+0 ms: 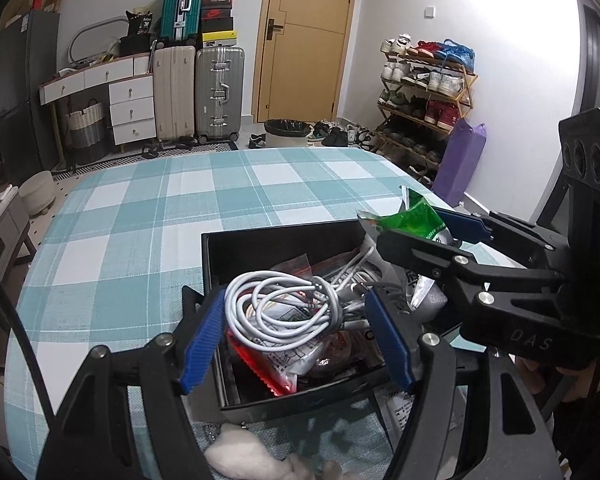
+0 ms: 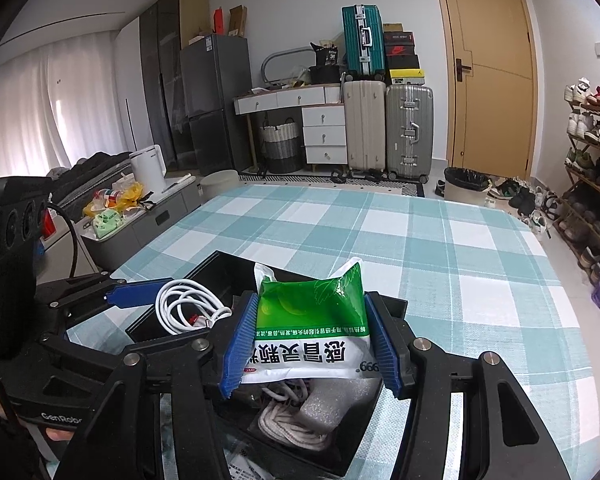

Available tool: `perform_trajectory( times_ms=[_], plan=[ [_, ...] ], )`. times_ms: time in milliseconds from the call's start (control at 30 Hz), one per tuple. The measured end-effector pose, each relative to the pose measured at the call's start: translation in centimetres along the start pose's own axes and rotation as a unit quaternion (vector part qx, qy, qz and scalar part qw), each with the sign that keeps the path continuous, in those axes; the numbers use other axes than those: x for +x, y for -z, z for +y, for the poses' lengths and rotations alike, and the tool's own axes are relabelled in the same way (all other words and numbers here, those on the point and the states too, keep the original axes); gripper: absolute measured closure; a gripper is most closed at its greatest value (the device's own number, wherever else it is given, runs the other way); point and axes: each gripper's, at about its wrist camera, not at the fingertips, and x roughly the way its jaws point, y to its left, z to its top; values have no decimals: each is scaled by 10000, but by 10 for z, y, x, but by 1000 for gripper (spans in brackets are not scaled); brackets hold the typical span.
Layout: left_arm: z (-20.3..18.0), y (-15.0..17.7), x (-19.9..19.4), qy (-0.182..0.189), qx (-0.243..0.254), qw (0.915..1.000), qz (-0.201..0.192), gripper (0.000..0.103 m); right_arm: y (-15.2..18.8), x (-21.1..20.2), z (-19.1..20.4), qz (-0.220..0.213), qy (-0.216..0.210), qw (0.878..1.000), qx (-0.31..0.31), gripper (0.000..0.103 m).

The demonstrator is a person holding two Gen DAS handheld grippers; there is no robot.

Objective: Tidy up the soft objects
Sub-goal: 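Lower the cables and sachet into the box and open both grippers, then move the right gripper to the white sachet and the left to the plush toy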

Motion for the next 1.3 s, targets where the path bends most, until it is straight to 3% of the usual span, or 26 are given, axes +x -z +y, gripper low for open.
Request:
perform_trajectory(
  times_ms=[67, 133, 233, 500, 800, 1300],
  plan=[
    [-1, 0, -1, 6, 46, 10000, 15, 32, 0, 2, -1, 6, 6, 10000, -33, 42],
    [-1, 1, -4, 77, 69, 9999, 8, 24, 0, 1, -3, -4, 89, 10000, -43, 28],
    [-2, 2, -10, 34, 75, 10000, -54, 15, 2, -4, -10, -77, -23, 10000, 18, 17],
    [7, 6, -25, -89, -115, 9998, -96, 2, 10, -22, -18, -68, 98, 9999, 58, 1],
    [15, 21, -41, -303, -191, 9993, -70, 0, 24, -36, -20, 99, 199, 9996, 172, 1],
    [13, 53, -54, -473, -58, 9987, 203, 0, 61, -45, -5, 746, 285, 9964, 295, 1]
  ],
)
